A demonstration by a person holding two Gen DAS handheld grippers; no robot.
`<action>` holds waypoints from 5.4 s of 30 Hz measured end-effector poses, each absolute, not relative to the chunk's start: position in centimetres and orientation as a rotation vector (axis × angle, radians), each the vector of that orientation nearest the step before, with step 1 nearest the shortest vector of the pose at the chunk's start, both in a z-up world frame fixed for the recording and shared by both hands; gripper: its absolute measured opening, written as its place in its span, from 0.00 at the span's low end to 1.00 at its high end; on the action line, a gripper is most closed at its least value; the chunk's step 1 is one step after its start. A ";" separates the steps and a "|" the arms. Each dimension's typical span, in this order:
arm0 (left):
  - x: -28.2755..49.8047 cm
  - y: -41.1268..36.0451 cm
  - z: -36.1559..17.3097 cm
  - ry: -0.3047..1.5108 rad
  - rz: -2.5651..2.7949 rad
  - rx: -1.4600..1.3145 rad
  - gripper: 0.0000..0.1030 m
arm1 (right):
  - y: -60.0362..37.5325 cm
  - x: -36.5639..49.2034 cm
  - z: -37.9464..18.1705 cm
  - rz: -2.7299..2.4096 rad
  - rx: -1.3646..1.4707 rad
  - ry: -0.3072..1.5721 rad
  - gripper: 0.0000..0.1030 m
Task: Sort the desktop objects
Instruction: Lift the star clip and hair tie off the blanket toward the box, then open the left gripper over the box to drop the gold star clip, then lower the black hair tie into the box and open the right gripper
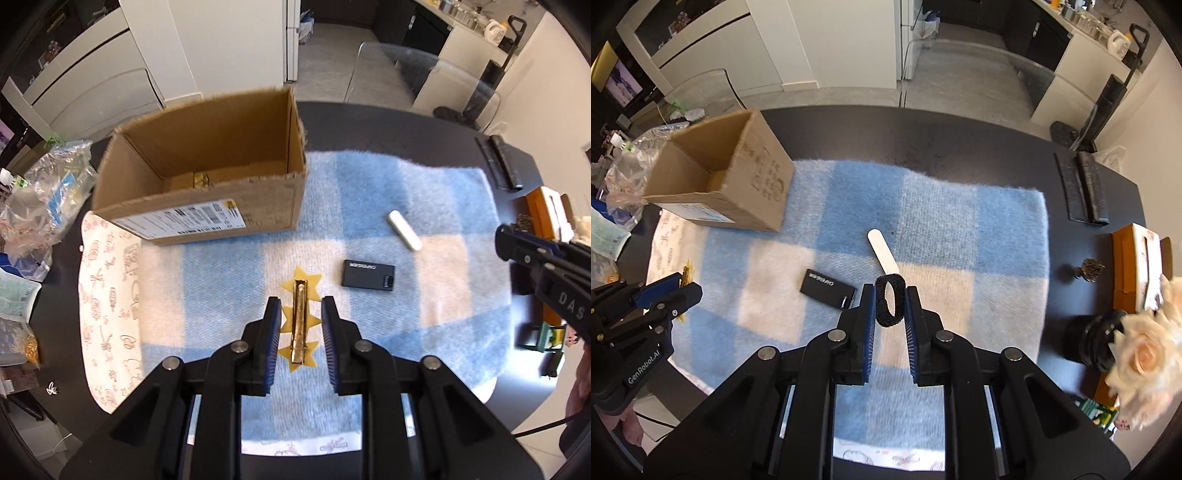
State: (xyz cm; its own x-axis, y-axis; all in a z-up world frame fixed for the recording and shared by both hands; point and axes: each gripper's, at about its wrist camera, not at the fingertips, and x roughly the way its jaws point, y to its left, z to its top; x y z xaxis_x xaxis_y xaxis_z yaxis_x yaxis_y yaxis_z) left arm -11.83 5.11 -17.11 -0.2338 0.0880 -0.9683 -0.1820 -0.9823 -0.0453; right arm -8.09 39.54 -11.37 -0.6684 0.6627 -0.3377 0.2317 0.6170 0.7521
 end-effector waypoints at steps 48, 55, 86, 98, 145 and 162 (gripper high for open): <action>0.5 -0.7 0.7 0.079 2.469 -1.681 0.21 | 22.8 2.0 4.5 0.749 0.543 2.171 0.15; 0.4 -1.2 0.5 0.078 2.483 -1.697 0.21 | 23.9 2.1 5.0 0.778 0.518 2.165 0.15; -9.7 -5.2 -3.1 0.044 2.493 -1.777 0.21 | 34.6 5.0 1.7 0.870 0.502 2.158 0.15; -17.3 -5.7 -6.9 0.076 2.448 -1.808 0.21 | 41.2 5.7 -2.3 0.883 0.509 2.201 0.15; -26.5 -9.2 -14.0 -0.007 2.423 -1.898 0.95 | 54.8 5.3 -6.1 1.076 0.521 2.187 0.15; -26.9 -16.2 -13.7 -0.078 2.461 -1.940 0.95 | 60.4 6.5 -2.4 1.144 0.512 2.170 0.16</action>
